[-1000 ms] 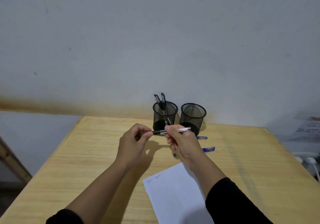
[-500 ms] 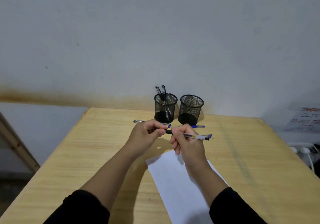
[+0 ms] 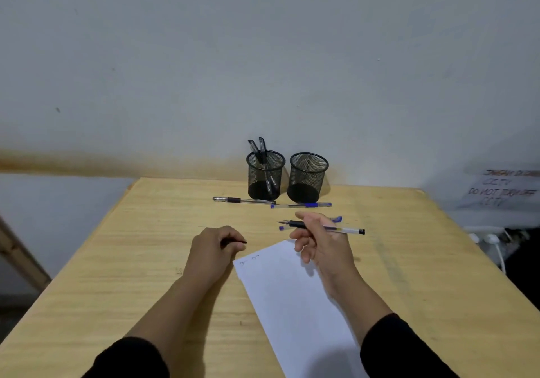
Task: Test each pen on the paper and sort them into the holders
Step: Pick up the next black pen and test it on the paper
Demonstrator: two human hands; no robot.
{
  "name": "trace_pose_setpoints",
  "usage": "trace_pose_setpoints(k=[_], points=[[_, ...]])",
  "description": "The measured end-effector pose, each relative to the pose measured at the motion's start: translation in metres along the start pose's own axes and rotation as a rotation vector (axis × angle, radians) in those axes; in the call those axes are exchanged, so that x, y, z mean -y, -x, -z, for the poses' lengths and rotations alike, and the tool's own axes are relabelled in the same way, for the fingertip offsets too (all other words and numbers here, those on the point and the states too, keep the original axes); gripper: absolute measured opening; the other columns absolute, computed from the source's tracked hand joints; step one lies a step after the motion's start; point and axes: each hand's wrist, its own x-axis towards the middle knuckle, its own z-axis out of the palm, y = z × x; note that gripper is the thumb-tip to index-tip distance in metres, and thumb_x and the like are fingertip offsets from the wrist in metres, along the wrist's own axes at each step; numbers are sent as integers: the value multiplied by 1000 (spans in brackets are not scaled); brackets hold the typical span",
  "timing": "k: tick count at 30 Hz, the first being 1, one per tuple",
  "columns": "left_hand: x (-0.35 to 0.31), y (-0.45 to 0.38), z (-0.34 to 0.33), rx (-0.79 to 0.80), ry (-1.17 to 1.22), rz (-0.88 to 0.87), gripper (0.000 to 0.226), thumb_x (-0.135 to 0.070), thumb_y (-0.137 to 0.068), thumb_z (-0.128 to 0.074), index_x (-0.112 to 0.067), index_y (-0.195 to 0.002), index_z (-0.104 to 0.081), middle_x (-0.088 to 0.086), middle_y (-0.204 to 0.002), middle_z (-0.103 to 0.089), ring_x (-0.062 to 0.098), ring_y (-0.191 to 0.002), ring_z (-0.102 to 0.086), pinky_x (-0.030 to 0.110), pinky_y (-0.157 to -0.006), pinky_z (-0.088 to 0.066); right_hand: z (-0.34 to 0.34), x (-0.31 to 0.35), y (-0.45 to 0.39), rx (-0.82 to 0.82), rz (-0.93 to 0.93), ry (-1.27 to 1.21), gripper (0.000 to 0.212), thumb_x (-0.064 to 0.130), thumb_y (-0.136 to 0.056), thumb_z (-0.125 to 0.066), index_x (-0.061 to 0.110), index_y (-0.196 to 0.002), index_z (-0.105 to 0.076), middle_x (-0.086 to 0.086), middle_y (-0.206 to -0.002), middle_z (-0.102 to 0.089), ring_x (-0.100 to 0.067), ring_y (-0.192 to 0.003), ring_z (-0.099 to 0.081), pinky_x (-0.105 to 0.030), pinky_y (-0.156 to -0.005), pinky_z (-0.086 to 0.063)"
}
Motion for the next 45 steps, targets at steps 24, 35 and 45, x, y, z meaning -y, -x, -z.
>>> trace_pose_setpoints(k=[24,35,45], points=[[11,49,-21,-172,-190,-117,27,-35,-80,-64,-22,-104,-66,-9,-105,-65,8,-106,-51,12,-82,-27,-19,-49,-15,26,118,782,9,12,-85,-55,15,-80,-61,5,-66,-61,-8,-67,-56,-16,-57,-40],[14,48,-24,-177,-197,-132,28,-35,-80,-63,-22,-105,-66,-9,-105,-64,8,-105,-50,13,-82,-28,-21,-51,-12,87,157,886,8,14,-88,-54,16,-81,-58,4,-66,-59,-6,-64,-54,-11,-53,-37],[13,48,-24,-182,-185,-124,29,-34,-80,-64,-21,-105,-66,-8,-103,-64,8,-104,-51,12,-82,-28,-21,-50,-11,47,172,902,12,13,-88,-52,15,-76,-55,2,-62,-54,-7,-58,-50,-10,-49,-35]])
